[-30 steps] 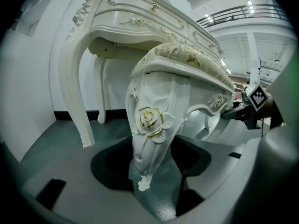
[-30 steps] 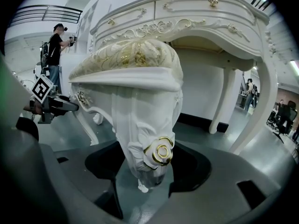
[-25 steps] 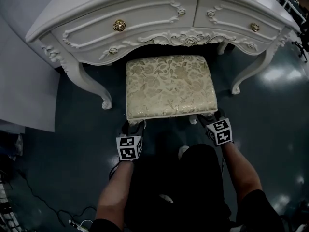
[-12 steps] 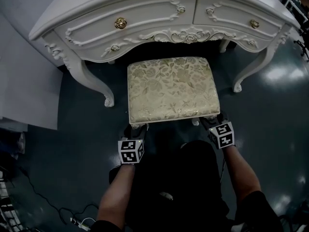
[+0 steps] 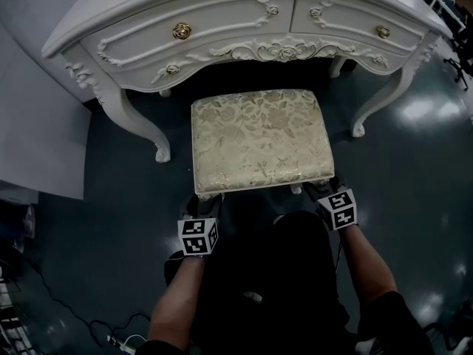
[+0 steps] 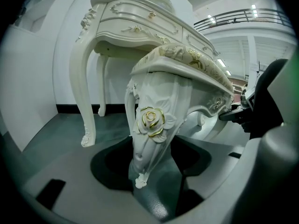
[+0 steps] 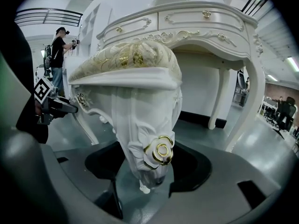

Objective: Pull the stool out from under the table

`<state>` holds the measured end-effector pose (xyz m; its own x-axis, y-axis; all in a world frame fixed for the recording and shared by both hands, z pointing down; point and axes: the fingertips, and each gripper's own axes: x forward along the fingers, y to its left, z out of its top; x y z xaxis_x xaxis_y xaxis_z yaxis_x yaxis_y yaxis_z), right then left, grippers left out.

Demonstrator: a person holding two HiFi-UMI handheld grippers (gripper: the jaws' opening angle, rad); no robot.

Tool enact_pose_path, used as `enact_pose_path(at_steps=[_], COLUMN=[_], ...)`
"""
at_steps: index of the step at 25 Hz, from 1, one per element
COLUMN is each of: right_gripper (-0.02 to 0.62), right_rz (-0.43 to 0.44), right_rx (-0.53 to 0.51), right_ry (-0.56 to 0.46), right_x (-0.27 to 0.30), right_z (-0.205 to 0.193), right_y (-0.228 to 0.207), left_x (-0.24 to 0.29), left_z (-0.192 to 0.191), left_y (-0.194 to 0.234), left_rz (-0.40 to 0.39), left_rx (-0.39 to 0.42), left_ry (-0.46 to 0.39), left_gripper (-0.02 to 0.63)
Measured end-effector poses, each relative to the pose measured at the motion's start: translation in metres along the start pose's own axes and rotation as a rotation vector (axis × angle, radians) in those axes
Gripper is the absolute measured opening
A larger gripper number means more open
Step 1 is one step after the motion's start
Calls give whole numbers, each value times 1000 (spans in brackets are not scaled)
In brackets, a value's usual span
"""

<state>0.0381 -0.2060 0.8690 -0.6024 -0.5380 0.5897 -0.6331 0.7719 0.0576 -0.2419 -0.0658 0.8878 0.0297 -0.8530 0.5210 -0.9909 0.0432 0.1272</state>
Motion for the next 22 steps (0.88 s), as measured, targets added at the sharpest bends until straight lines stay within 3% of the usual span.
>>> enact_pose_path(at_steps=[22], right_gripper=[310], right_rz=[19], right_rx=[-11], right_ry=[-1], right_x=[-19], right_z=[-13], right_y=[10], left_x=[-24], left_z=[-18], left_y=[-13], left_rz=[8], left_rx=[-26], left_ry=[7], left_gripper=[259])
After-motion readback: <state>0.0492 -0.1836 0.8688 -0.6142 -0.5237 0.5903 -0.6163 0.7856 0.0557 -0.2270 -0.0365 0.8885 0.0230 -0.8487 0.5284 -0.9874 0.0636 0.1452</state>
